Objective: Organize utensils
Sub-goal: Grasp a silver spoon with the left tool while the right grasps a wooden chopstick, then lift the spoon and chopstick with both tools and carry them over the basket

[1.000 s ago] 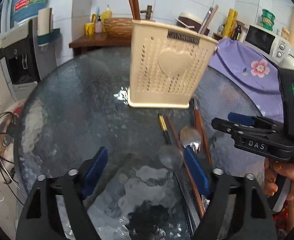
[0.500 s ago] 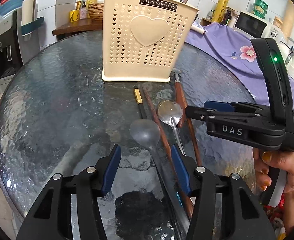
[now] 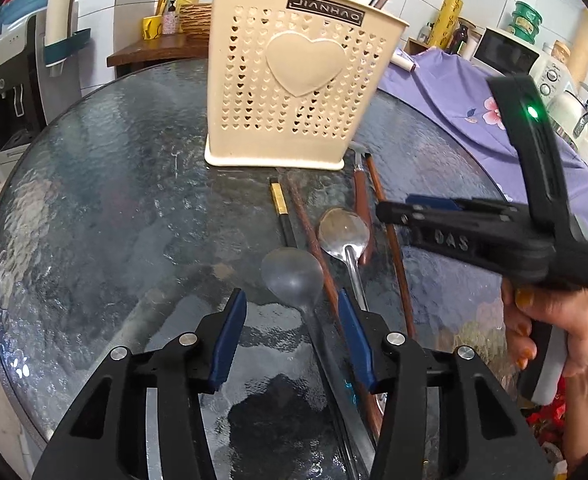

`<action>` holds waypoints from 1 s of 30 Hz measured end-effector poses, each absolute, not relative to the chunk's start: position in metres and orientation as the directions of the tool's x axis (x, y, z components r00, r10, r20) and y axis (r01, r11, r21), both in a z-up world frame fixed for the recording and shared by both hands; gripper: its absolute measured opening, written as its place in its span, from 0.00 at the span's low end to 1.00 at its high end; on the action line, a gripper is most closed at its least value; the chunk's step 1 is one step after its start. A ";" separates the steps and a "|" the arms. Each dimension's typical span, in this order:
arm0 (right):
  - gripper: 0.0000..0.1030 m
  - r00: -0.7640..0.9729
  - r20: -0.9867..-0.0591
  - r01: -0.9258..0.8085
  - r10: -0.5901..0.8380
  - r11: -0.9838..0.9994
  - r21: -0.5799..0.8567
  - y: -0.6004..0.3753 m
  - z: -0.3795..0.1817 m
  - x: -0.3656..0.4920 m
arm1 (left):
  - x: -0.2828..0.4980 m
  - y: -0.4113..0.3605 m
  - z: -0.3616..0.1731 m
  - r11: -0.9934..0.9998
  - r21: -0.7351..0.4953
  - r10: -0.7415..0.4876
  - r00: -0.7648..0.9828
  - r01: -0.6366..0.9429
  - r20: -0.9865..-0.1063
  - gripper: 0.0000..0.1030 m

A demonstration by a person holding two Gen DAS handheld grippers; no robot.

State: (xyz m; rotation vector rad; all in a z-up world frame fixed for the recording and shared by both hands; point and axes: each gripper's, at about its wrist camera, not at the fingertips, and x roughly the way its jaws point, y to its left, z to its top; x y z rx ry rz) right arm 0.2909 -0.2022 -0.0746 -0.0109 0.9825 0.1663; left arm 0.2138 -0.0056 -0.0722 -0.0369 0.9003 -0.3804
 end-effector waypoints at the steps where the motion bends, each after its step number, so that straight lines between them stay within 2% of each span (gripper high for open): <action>1: 0.36 0.543 -0.830 -0.140 0.128 0.988 0.061 -0.202 -0.075 0.294 | 0.214 -0.007 -0.073 0.934 -0.183 -0.333 0.559 0.308 -0.759 0.45; 11: 0.15 0.539 -0.839 -0.121 0.077 0.993 0.014 -0.201 -0.073 0.322 | 0.223 -0.022 -0.077 0.944 -0.107 -0.274 0.564 0.311 -0.779 0.40; 15: 0.14 0.531 -0.844 -0.147 0.082 0.989 0.003 -0.202 -0.073 0.323 | 0.229 -0.025 -0.076 0.945 -0.093 -0.264 0.559 0.315 -0.786 0.35; 20: 0.14 0.509 -0.854 -0.118 0.108 0.991 0.055 -0.207 -0.072 0.327 | 0.235 -0.030 -0.074 0.943 -0.089 -0.263 0.551 0.322 -0.792 0.34; 30: 0.11 0.515 -0.853 -0.118 0.086 0.993 0.028 -0.200 -0.073 0.334 | 0.238 -0.032 -0.069 0.942 -0.087 -0.265 0.561 0.324 -0.784 0.34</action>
